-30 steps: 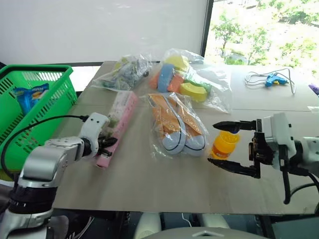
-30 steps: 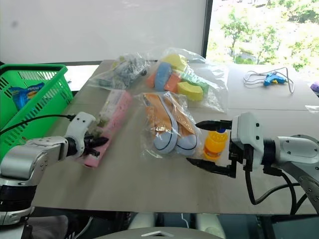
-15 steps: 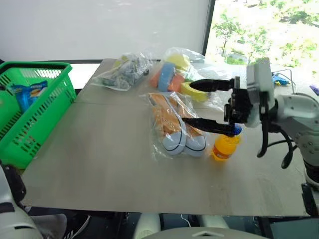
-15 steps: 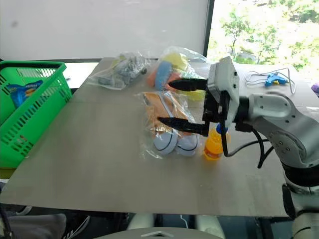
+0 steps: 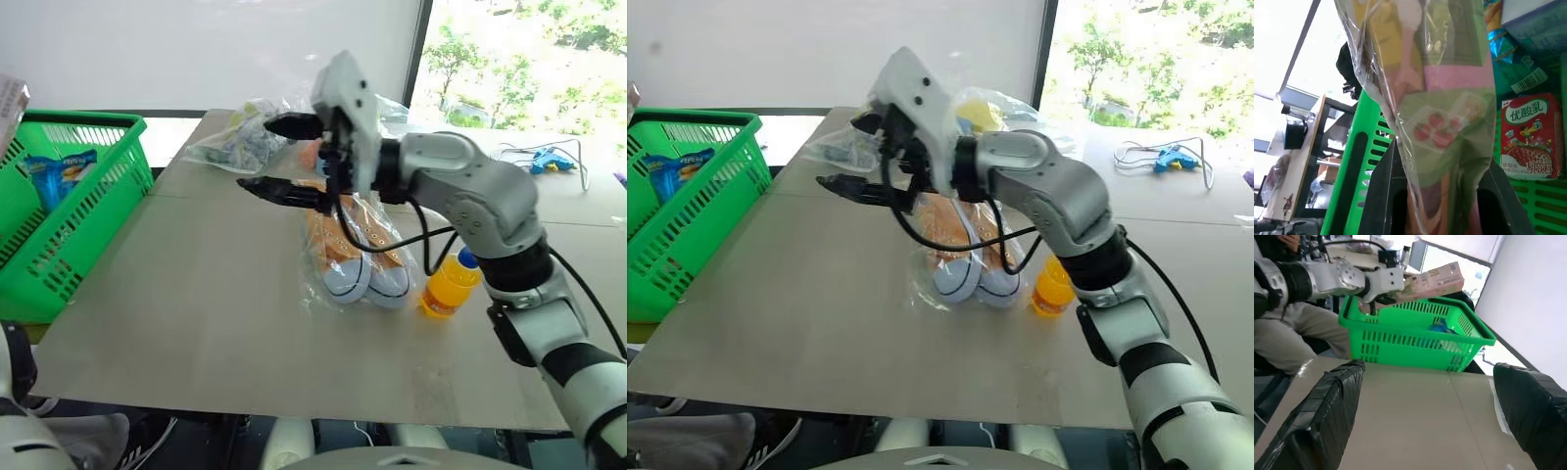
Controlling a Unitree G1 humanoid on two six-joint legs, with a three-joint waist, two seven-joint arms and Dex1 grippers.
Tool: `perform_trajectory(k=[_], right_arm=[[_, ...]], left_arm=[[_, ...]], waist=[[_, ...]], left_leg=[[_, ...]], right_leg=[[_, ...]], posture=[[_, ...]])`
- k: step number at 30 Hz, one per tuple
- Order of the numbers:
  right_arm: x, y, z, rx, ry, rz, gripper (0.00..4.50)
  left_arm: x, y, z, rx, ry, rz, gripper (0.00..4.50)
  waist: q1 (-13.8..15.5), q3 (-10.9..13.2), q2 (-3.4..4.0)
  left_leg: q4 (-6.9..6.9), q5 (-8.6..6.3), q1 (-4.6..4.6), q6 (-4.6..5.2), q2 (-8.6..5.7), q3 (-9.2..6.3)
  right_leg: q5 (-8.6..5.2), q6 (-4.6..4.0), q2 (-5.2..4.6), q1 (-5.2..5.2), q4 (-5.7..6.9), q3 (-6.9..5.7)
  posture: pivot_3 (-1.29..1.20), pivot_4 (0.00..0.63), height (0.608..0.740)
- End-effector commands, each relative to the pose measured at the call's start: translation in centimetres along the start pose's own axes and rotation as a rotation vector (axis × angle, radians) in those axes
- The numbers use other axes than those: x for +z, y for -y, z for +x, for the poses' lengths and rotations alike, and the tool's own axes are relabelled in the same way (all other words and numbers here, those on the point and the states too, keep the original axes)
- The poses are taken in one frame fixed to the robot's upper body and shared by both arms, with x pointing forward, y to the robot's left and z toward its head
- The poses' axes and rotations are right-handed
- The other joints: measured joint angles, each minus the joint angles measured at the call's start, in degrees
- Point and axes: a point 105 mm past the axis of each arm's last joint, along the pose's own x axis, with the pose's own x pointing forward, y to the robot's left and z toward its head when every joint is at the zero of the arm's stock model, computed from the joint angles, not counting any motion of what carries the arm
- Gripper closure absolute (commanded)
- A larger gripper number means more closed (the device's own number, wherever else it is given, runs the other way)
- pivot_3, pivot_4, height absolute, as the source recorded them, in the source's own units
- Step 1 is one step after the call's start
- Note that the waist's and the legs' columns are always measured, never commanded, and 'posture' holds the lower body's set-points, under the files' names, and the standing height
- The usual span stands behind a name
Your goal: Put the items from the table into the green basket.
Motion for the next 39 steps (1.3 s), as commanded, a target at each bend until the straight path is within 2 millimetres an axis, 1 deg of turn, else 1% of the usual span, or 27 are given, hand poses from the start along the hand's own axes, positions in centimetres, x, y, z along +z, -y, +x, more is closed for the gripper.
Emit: perform_trajectory(k=[1,2,3,4,5,6,7,8,10,11,12,13,14,15,16,17,18,20,21,22,24,27,28,30,32,35,39], right_arm=[[1.6,0.6,0.1,-0.021,0.036,-0.041,0.0],[1.8,0.5,0.1,-0.015,0.043,-0.042,0.0],[2.0,0.4,0.1,-0.01,0.054,-0.043,0.0],[2.3,0.3,0.1,-0.003,0.07,-0.045,0.0],[2.5,0.1,0.0,0.005,0.087,-0.045,0.0],[2.7,0.0,-0.1,0.012,0.098,-0.045,0.0],[2.8,0.0,-0.3,0.011,0.106,-0.039,0.0],[2.8,0.1,-0.6,0.001,0.108,-0.037,0.0],[2.7,0.7,-1.6,-0.034,0.106,-0.034,0.0],[2.5,1.1,-2.3,-0.055,0.1,-0.032,0.0],[2.3,1.4,-3.1,-0.068,0.094,-0.035,0.0],[2.2,1.5,-3.8,-0.075,0.089,-0.039,0.0],[1.9,1.4,-4.6,-0.077,0.079,-0.054,0.0],[1.7,1.2,-5.4,-0.073,0.068,-0.066,0.0],[1.4,0.9,-6.1,-0.069,0.055,-0.073,0.0],[0.9,0.5,-7.3,-0.062,0.034,-0.082,0.0],[0.5,0.1,-8.2,-0.061,0.013,-0.084,0.0],[-0.5,-0.4,-10.0,-0.078,-0.041,-0.083,0.0],[-1.2,-0.5,-10.9,-0.096,-0.082,-0.094,0.0],[-1.7,-0.5,-11.5,-0.114,-0.118,-0.103,0.0],[-2.7,-0.6,-12.9,-0.154,-0.182,-0.115,0.0],[-2.9,-1.1,-13.9,-0.18,-0.197,-0.101,0.0],[-2.8,-1.6,-14.4,-0.182,-0.194,-0.091,0.0],[-2.9,-3.1,-15.6,-0.163,-0.212,-0.089,0.0],[-3.1,-4.1,-16.6,-0.163,-0.236,-0.084,0.0],[-3.9,-4.6,-17.7,-0.194,-0.298,-0.064,0.0],[-4.6,-5.2,-18.8,-0.218,-0.364,-0.05,0.0]], left_arm=[[-0.6,-1.5,-0.8,-0.011,-0.001,-0.076,3.05],[-1.0,-1.6,-0.9,-0.02,-0.013,-0.09,2.78],[-1.2,-1.8,-1.0,-0.015,-0.02,-0.099,2.22],[-1.3,-2.1,-1.1,0.005,-0.016,-0.102,1.81],[-1.1,-2.6,-1.2,0.031,-0.005,-0.109,1.4],[-1.0,-2.9,-1.2,0.048,0.004,-0.116,0.88],[-0.2,-3.3,-1.3,0.069,0.039,-0.114,0.46],[1.5,-3.6,-1.4,0.073,0.119,-0.146,0.46],[5.6,-3.3,-1.7,0.013,0.293,-0.232,0.46],[8.3,-2.2,-2.1,-0.082,0.4,-0.277,0.46],[10.9,-0.4,-2.9,-0.225,0.491,-0.325,0.46],[12.8,1.4,-4.0,-0.363,0.558,-0.358,0.46],[14.7,3.8,-5.8,-0.54,0.618,-0.4,0.46],[16.0,6.3,-7.8,-0.708,0.651,-0.44,0.46],[16.7,8.3,-9.8,-0.845,0.664,-0.478,0.46],[17.1,11.2,-12.0,-1.026,0.639,-0.536,0.46],[16.9,13.9,-13.6,-1.158,0.576,-0.567,0.46],[15.7,18.6,-15.6,-1.292,0.449,-0.559,0.46],[15.4,20.6,-16.5,-1.339,0.399,-0.576,0.21],[15.2,22.0,-17.1,-1.365,0.359,-0.59,0.21],[14.8,24.5,-17.4,-1.364,0.254,-0.616,0.21],[15.0,26.5,-17.2,-1.343,0.144,-0.69,0.21],[15.3,27.2,-17.3,-1.347,0.11,-0.705,0.21],[15.4,28.6,-16.8,-1.317,0.018,-0.748,0.21],[15.4,29.6,-16.7,-1.319,-0.031,-0.751,0.21],[15.5,30.6,-16.8,-1.33,-0.058,-0.738,0.21],[15.2,33.1,-16.8,-1.339,-0.101,-0.683,0.21]], waist=[[0.03,-0.13,-0.21],[0.02,-0.15,-0.23],[0.04,-0.15,-0.24],[0.06,-0.17,-0.26],[0.07,-0.17,-0.26],[0.09,-0.17,-0.26],[0.09,-0.17,-0.26],[0.13,-0.17,-0.26],[0.66,-0.18,-0.28],[1.21,-0.19,-0.26],[1.68,-0.21,-0.25],[2.03,-0.24,-0.19],[2.05,-0.33,-0.17],[2.04,-0.44,-0.17],[1.82,-0.52,-0.05],[1.46,-0.53,0.04],[1.24,-0.52,0.06],[0.07,-0.51,0.12],[-0.51,-0.49,0.17],[-0.99,-0.49,0.22],[-1.96,-0.48,0.23],[-2.45,-0.39,0.4],[-2.67,-0.38,0.42],[-2.74,-0.38,0.43],[-3.01,-0.4,0.46],[-4.59,-0.38,0.49],[-5.13,-0.39,0.51]], left_leg=[[0.03,0.0,-0.17,0.0,-0.01,-0.01],[0.15,0.0,-0.39,0.0,-0.03,-0.03],[0.18,0.0,-0.4,0.0,-0.04,-0.03],[0.18,0.0,-0.4,0.0,-0.04,-0.05],[0.18,0.0,-0.39,-0.01,-0.04,-0.06],[0.18,0.0,-0.37,0.0,-0.04,-0.09],[0.19,0.0,-0.35,0.0,-0.04,-0.13],[0.2,0.0,-0.32,0.0,-0.04,-0.14],[0.22,0.0,-0.27,0.0,-0.04,-0.18],[0.27,0.01,-0.31,-0.02,-0.04,-0.18],[0.32,0.01,-0.3,-0.02,-0.04,-0.14],[0.36,0.01,-0.32,-0.02,-0.04,-0.12],[0.42,0.02,-0.33,-0.02,-0.02,-0.09],[0.41,0.01,-0.33,-0.02,-0.01,-0.1],[0.42,0.0,-0.32,0.02,-0.09,-0.13],[0.48,-0.05,-0.3,0.13,-0.18,-0.05],[0.53,-0.09,-0.32,0.21,-0.22,0.01],[0.67,-0.19,-0.31,0.37,-0.24,0.04],[0.66,-0.19,-0.31,0.38,-0.23,0.04],[0.67,-0.19,-0.26,0.38,-0.22,0.07],[0.67,-0.19,-0.21,0.38,-0.1,0.03],[0.66,-0.18,0.17,0.38,-0.07,0.0],[0.58,-0.18,0.64,0.38,-0.06,-0.07],[0.53,-0.18,0.89,0.38,-0.03,-0.16],[0.52,-0.19,1.01,0.37,-0.08,-0.24],[0.46,-0.2,1.19,0.36,-0.08,0.09],[0.39,-0.21,1.39,0.35,-0.12,0.25]], right_leg=[[0.01,-0.01,-0.01,-0.23,0.13,0.02],[0.01,-0.02,-0.02,-0.38,0.29,-0.01],[0.01,-0.02,-0.04,-0.4,0.33,-0.01],[0.01,-0.02,-0.04,-0.4,0.34,-0.03],[0.01,-0.02,-0.04,-0.4,0.36,-0.03],[0.01,-0.03,-0.04,-0.4,0.39,-0.03],[0.01,-0.03,-0.05,-0.4,0.45,-0.02],[0.01,-0.03,-0.05,-0.4,0.51,-0.01],[0.01,-0.03,-0.07,-0.4,0.61,0.02],[0.01,-0.03,-0.08,-0.39,0.61,-0.09],[0.0,-0.04,-0.08,-0.36,0.62,-0.14],[0.0,-0.04,-0.11,-0.33,0.62,-0.17],[0.0,-0.05,-0.2,-0.25,0.63,-0.27],[0.0,-0.04,-0.32,-0.24,0.61,-0.25],[0.01,-0.03,-0.47,-0.18,0.61,-0.19],[0.01,-0.01,-0.6,-0.13,0.61,-0.15],[0.04,0.06,-0.65,-0.13,0.59,-0.08],[0.02,0.26,-0.65,-0.12,0.65,0.01],[0.02,0.27,-0.57,-0.13,0.63,0.04],[0.01,0.26,-0.49,-0.13,0.69,0.12],[0.01,0.25,-0.25,-0.13,0.7,0.18],[0.01,0.21,0.16,0.09,0.75,0.36],[-0.03,0.17,0.25,0.56,0.67,0.36],[-0.07,0.14,0.38,0.77,0.66,0.38],[-0.08,0.14,0.57,0.97,0.6,0.34],[-0.11,0.19,0.68,1.0,0.58,0.8],[-0.16,0.29,0.52,1.09,0.57,0.94]], posture=[[0.08,0.0,0.74],[0.08,0.0,0.74],[0.09,0.0,0.74],[0.1,0.0,0.74],[0.1,0.0,0.74],[0.11,0.0,0.74],[0.11,0.0,0.74],[0.11,0.0,0.74],[0.11,0.0,0.74],[0.11,0.0,0.74],[0.11,0.0,0.74],[0.1,0.0,0.74],[0.09,0.0,0.74],[0.08,0.0,0.74],[0.07,0.0,0.74],[0.04,0.0,0.74],[0.03,0.0,0.74],[-0.01,0.0,0.74],[-0.03,0.0,0.74],[-0.05,0.0,0.74],[-0.07,0.0,0.74],[-0.09,0.0,0.74],[-0.11,0.001,0.74],[-0.13,0.005,0.74],[-0.16,0.008,0.74],[-0.18,0.009,0.74],[-0.21,0.01,0.74]])
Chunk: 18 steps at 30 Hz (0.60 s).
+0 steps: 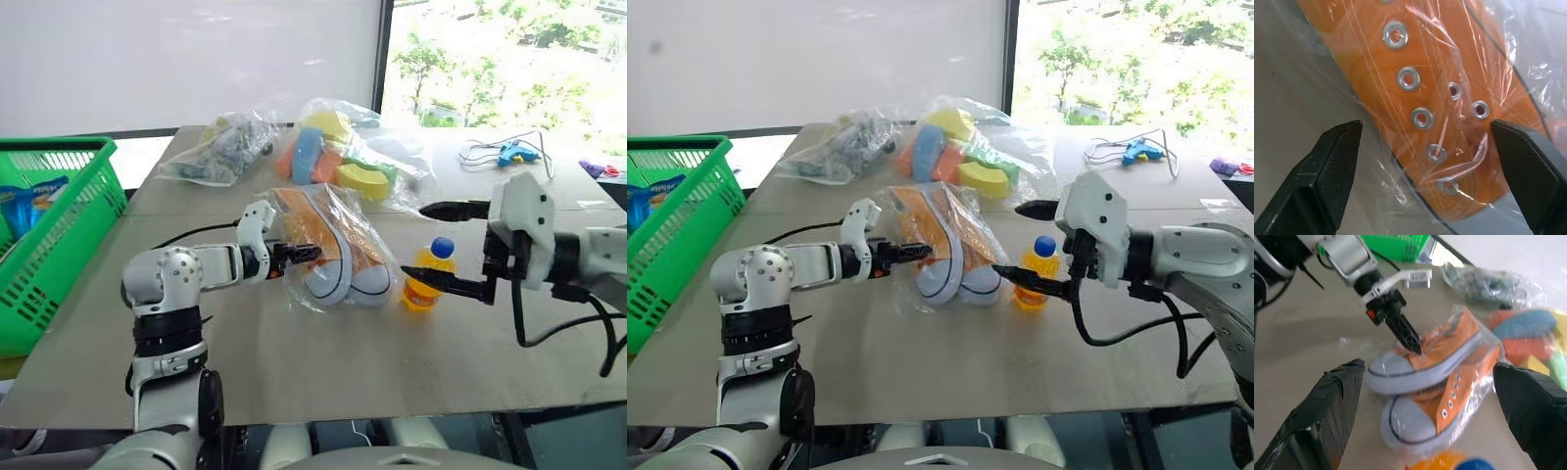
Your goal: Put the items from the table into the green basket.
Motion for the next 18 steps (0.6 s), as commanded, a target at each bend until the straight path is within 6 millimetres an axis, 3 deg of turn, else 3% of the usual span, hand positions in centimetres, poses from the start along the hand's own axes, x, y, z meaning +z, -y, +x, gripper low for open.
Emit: perform_trajectory(k=[1,5,6,8,10,15,18], right_arm=[[0.6,-0.2,-0.9,-0.03,-0.012,-0.045,0.0],[0.5,-0.6,-1.5,-0.035,-0.035,-0.042,0.0],[0.5,-0.7,-1.7,-0.036,-0.04,-0.042,0.0],[0.5,-0.9,-1.9,-0.034,-0.046,-0.041,0.0],[0.5,-1.2,-2.1,-0.027,-0.049,-0.037,0.0],[1.0,-1.8,-2.2,-0.014,-0.018,-0.026,0.0],[1.1,-1.7,-2.1,-0.022,-0.006,-0.026,0.0]], left_arm=[[-0.2,0.5,1.7,-0.005,-0.014,0.025,0.21],[-1.1,0.5,2.8,-0.013,-0.016,0.019,0.21],[-1.2,0.7,2.9,-0.022,-0.015,0.027,0.73],[-1.4,0.9,3.0,-0.038,-0.006,0.034,1.36],[-1.2,0.9,3.1,-0.04,0.013,0.031,2.5],[0.2,1.3,2.4,-0.085,0.111,0.043,4.4],[3.4,1.2,0.9,-0.092,0.29,0.039,4.46]], waist=[[-0.02,-0.02,0.04],[0.07,-0.1,0.14],[0.04,-0.12,0.18],[0.0,-0.15,0.22],[0.07,-0.15,0.23],[-0.02,-0.18,0.28],[-0.22,-0.15,0.28]], left_leg=[[-0.01,0.0,0.04,0.0,-0.03,0.02],[-0.01,0.0,0.06,0.0,-0.06,0.02],[-0.01,0.0,0.06,0.0,-0.06,0.02],[-0.04,0.0,0.08,0.0,-0.04,0.02],[-0.08,0.0,0.08,0.0,-0.05,0.02],[-0.17,0.0,0.08,0.0,-0.06,0.01],[-0.19,-0.02,0.06,0.02,-0.06,0.02]], right_leg=[[-0.01,0.02,-0.01,0.02,-0.01,0.02],[-0.02,0.03,-0.03,0.08,-0.13,0.01],[-0.02,0.04,-0.04,0.11,-0.17,0.01],[-0.01,0.05,-0.08,0.18,-0.29,0.01],[0.0,0.06,-0.12,0.2,-0.39,0.0],[0.06,0.18,-0.14,0.31,-0.72,-0.02],[0.08,0.2,-0.16,0.32,-0.78,-0.01]], posture=[[-0.22,0.009,0.74],[-0.24,0.01,0.74],[-0.24,0.01,0.74],[-0.24,0.01,0.74],[-0.24,0.01,0.74],[-0.25,0.014,0.74],[-0.24,0.014,0.74]])
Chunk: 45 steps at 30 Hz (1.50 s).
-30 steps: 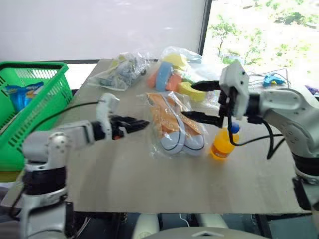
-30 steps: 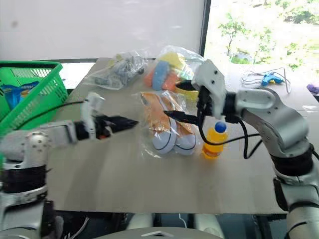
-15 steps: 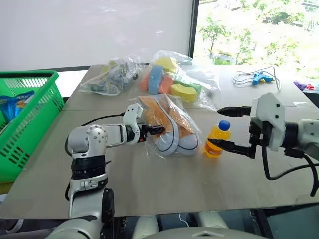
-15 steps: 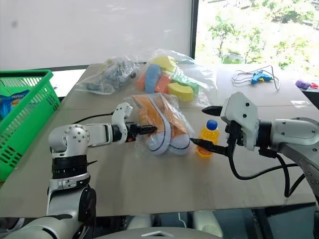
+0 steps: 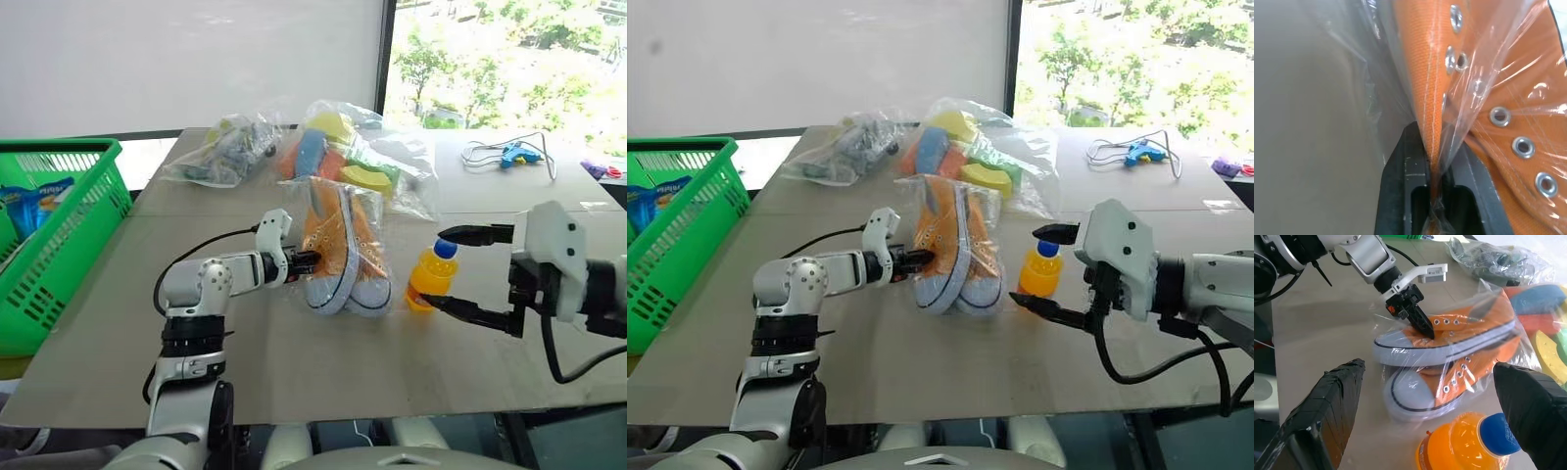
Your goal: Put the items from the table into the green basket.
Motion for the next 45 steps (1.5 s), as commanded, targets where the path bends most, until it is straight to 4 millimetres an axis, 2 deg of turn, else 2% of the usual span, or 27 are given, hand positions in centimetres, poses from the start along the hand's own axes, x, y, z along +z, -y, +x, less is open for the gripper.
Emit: perform_trajectory(k=[1,4,8,12,14,18,20,21,23,25,29,32,33,34,35,38,39,40,42,43,45], right_arm=[[0.9,0.3,-0.2,-0.029,0.035,-0.038,0.0],[1.3,0.3,0.1,-0.021,0.07,-0.036,0.0],[1.6,0.7,0.7,-0.014,0.096,-0.036,0.0],[1.5,0.9,1.3,0.003,0.096,-0.044,0.0],[1.6,0.9,1.4,0.013,0.099,-0.052,0.0],[1.6,0.9,1.5,0.019,0.1,-0.061,0.0],[1.6,0.9,1.6,0.018,0.105,-0.062,0.0],[1.6,0.9,1.7,0.018,0.109,-0.061,0.0],[1.7,0.8,2.0,0.024,0.123,-0.059,0.0],[1.8,0.7,2.2,0.031,0.13,-0.059,0.0],[1.8,0.9,2.2,0.038,0.132,-0.065,0.0],[1.8,0.9,2.2,0.046,0.129,-0.07,0.0],[1.8,0.9,2.2,0.05,0.129,-0.071,0.0],[1.8,0.9,2.3,0.053,0.128,-0.072,0.0],[1.7,1.0,2.3,0.054,0.128,-0.073,0.0],[1.7,1.1,2.2,0.057,0.126,-0.074,0.0],[1.6,1.1,2.2,0.056,0.124,-0.075,0.0],[1.5,1.2,2.1,0.052,0.121,-0.074,0.0],[1.5,1.3,2.1,0.044,0.117,-0.073,0.0],[1.3,1.5,1.9,0.032,0.111,-0.071,0.0],[1.0,1.7,1.4,0.0,0.092,-0.065,0.0]], left_arm=[[6.5,0.4,-2.7,0.011,0.339,0.085,4.46],[11.8,-0.9,-6.5,0.143,0.593,0.178,4.46],[16.0,-2.6,-9.7,0.27,0.741,0.261,4.46],[18.7,-5.4,-10.7,0.43,0.749,0.309,4.46],[19.4,-6.4,-11.3,0.433,0.718,0.31,4.46],[18.6,-5.5,-12.0,0.29,0.676,0.325,4.46],[17.4,-6.1,-12.7,0.274,0.661,0.263,4.46],[16.8,-7.0,-13.1,0.297,0.653,0.218,4.46],[15.3,-10.8,-14.6,0.446,0.645,0.103,4.46],[13.6,-13.6,-15.9,0.568,0.627,0.065,4.46],[10.8,-16.5,-17.6,0.684,0.603,-0.085,4.46],[8.5,-17.1,-17.6,0.697,0.52,-0.148,3.4],[8.3,-17.3,-17.9,0.709,0.536,-0.183,3.11],[8.3,-17.4,-18.4,0.725,0.565,-0.206,2.57],[8.6,-17.3,-19.0,0.747,0.6,-0.181,2.24],[10.7,-15.5,-20.8,0.784,0.762,-0.063,0.84],[11.7,-14.0,-21.3,0.809,0.807,0.058,0.37],[12.6,-11.7,-20.8,0.769,0.843,0.161,0.11],[13.3,-8.1,-19.2,0.672,0.85,0.306,0.11],[12.9,-4.6,-16.5,0.476,0.801,0.358,0.11],[10.5,1.8,-12.4,0.128,0.655,0.468,0.11]], waist=[[-0.18,0.07,-0.02],[-0.85,0.31,-0.1],[-1.6,0.5,-0.26],[-1.06,0.49,-0.25],[-0.93,0.49,-0.26],[-0.9,0.49,-0.27],[-0.75,0.54,-0.36],[-0.73,0.51,-0.41],[-0.79,0.5,-0.41],[-1.24,0.5,-0.4],[-1.34,0.47,-0.51],[-0.87,0.44,-0.54],[-0.7,0.43,-0.53],[-0.46,0.41,-0.52],[-0.21,0.41,-0.53],[0.74,0.38,-0.56],[1.12,0.37,-0.58],[1.38,0.36,-0.6],[2.33,0.32,-0.61],[2.8,0.25,-0.52],[3.71,0.14,-0.37]], left_leg=[[0.0,0.0,-0.02,0.0,0.0,0.0],[0.0,0.0,-0.05,0.0,0.06,-0.01],[-0.01,0.0,-0.08,0.0,0.12,-0.09],[-0.21,0.0,-0.07,0.0,0.1,-0.11],[-0.24,0.0,-0.09,0.0,0.07,-0.08],[-0.19,0.0,-0.68,0.0,0.1,-0.08],[-0.06,-0.01,-0.99,0.02,0.08,-0.12],[-0.01,-0.05,-1.0,0.06,0.07,-0.12],[0.03,-0.13,-0.98,0.16,0.01,-0.11],[0.03,-0.13,-0.9,0.16,0.01,-0.08],[0.02,-0.13,-0.84,0.16,0.15,-0.14],[0.08,-0.13,-0.82,0.16,0.17,-0.16],[0.12,-0.13,-0.81,0.15,0.16,-0.16],[0.13,-0.13,-0.8,0.15,0.14,-0.15],[0.15,-0.13,-0.78,0.15,0.12,-0.15],[0.21,-0.13,-0.8,0.15,0.1,-0.11],[0.22,-0.13,-0.81,0.15,0.09,-0.11],[0.23,-0.13,-0.84,0.14,0.09,-0.13],[0.23,-0.14,-0.84,0.14,0.08,-0.11],[0.23,-0.14,-0.84,0.14,0.07,-0.12],[0.23,-0.14,-0.84,0.14,0.0,-0.12]], right_leg=[[0.0,0.01,-0.01,0.0,0.0,0.0],[0.02,0.01,-0.14,-0.03,-0.01,0.0],[0.05,-0.05,0.14,-0.13,0.0,0.05],[0.04,-0.05,0.46,-0.16,-0.08,0.04],[0.04,-0.05,0.41,-0.17,-0.1,0.05],[0.11,-0.12,0.15,-0.68,-0.1,-0.01],[0.12,-0.08,-0.13,-0.86,-0.1,-0.08],[0.1,-0.05,-0.28,-0.86,-0.08,-0.09],[0.07,0.01,-0.35,-0.83,-0.08,-0.08],[0.07,0.01,-0.33,-0.82,-0.03,-0.03],[0.08,0.0,-0.19,-0.82,0.04,-0.08],[0.08,0.0,-0.2,-0.76,0.05,-0.12],[0.08,0.0,-0.24,-0.73,0.05,-0.15],[0.08,0.0,-0.28,-0.7,0.04,-0.15],[0.09,0.02,-0.32,-0.68,0.04,-0.15],[0.14,0.08,-0.37,-0.67,0.03,-0.13],[0.16,0.07,-0.4,-0.67,0.03,-0.13],[0.18,0.06,-0.41,-0.67,0.03,-0.13],[0.19,0.04,-0.44,-0.67,0.02,-0.12],[0.19,0.04,-0.46,-0.66,0.02,-0.12],[0.19,0.03,-0.51,-0.64,0.0,-0.12]], posture=[[-0.24,0.015,0.74],[-0.21,0.013,0.74],[-0.18,0.011,0.74],[-0.17,0.006,0.74],[-0.19,0.006,0.74],[-0.18,0.008,0.74],[-0.17,0.009,0.74],[-0.17,0.009,0.74],[-0.15,0.004,0.74],[-0.15,0.004,0.74],[-0.13,0.0,0.74],[-0.12,0.0,0.74],[-0.12,0.0,0.74],[-0.12,0.0,0.74],[-0.11,0.0,0.74],[-0.11,0.0,0.74],[-0.11,0.0,0.74],[-0.1,0.0,0.74],[-0.1,0.0,0.74],[-0.1,0.0,0.74],[-0.12,0.0,0.74]])
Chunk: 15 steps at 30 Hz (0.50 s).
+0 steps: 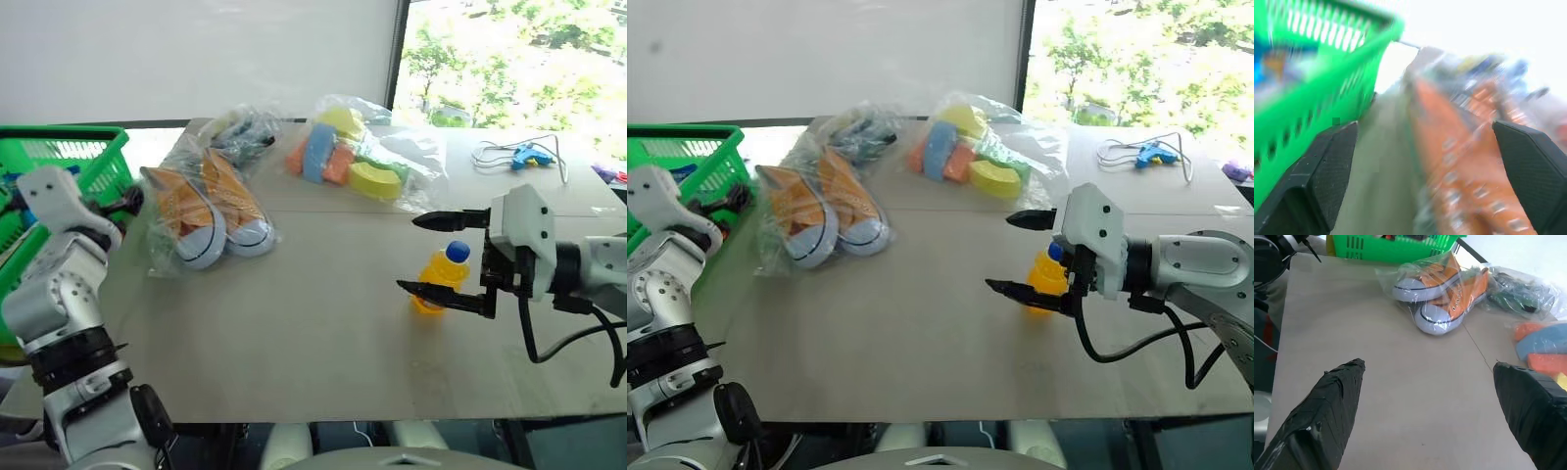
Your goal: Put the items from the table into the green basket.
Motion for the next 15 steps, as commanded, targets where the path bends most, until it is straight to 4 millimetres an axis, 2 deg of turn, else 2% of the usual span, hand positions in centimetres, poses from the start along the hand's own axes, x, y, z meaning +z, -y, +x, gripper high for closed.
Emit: perform_trajectory(k=[1,3,5,7,9,12,15], right_arm=[[0.1,0.9,-1.4,-0.08,-0.024,-0.023,0.0],[-0.3,1.0,-2.5,-0.119,-0.058,-0.016,0.0],[-0.5,0.9,-3.2,-0.143,-0.081,-0.01,0.0],[-0.9,0.5,-4.6,-0.176,-0.13,0.001,0.0],[-1.1,0.0,-5.7,-0.198,-0.162,0.018,0.0],[-1.5,-1.0,-7.0,-0.223,-0.212,0.053,0.0],[-2.3,-2.1,-8.0,-0.245,-0.275,0.096,0.0]], left_arm=[[-1.1,13.8,-3.8,-0.682,-0.092,0.003,0.11],[-2.6,16.7,-6.5,-0.882,-0.16,0.046,0.11],[-4.0,18.0,-9.1,-1.062,-0.245,0.062,0.11],[-6.2,18.7,-10.7,-1.19,-0.34,0.118,0.11],[-7.5,18.9,-11.1,-1.265,-0.376,0.173,0.11],[-8.3,19.7,-10.6,-1.363,-0.372,0.21,0.11],[-9.6,21.4,-10.0,-1.48,-0.361,0.256,0.11]], waist=[[0.77,-0.07,0.14],[0.49,-0.2,0.39],[-0.74,-0.3,0.59],[-2.05,-0.3,0.63],[-2.8,-0.21,0.9],[-3.21,-0.06,1.06],[-4.3,-0.04,1.08]], left_leg=[[0.01,0.0,0.01,0.0,-0.04,0.01],[0.02,-0.02,0.01,0.05,-0.19,0.01],[0.03,-0.11,0.08,0.22,-0.25,0.25],[0.03,-0.12,0.2,0.23,-0.18,0.33],[-0.02,-0.12,0.44,0.23,-0.19,0.25],[-0.11,-0.12,0.99,0.23,-0.24,0.14],[-0.05,-0.12,1.16,0.22,-0.36,-0.14]], right_leg=[[0.0,0.0,-0.05,0.03,-0.01,0.0],[-0.01,0.02,-0.14,0.07,-0.04,0.0],[-0.01,0.04,-0.18,0.06,-0.01,0.18],[-0.02,0.05,0.13,0.06,0.01,0.34],[-0.05,0.02,0.32,0.25,0.03,0.32],[-0.24,0.19,0.47,0.66,-0.03,0.4],[-0.33,0.04,0.52,0.91,-0.1,0.34]], posture=[[-0.13,0.0,0.74],[-0.14,0.0,0.74],[-0.18,0.004,0.74],[-0.23,0.013,0.74],[-0.26,0.021,0.74],[-0.29,0.031,0.74],[-0.35,0.041,0.74]])
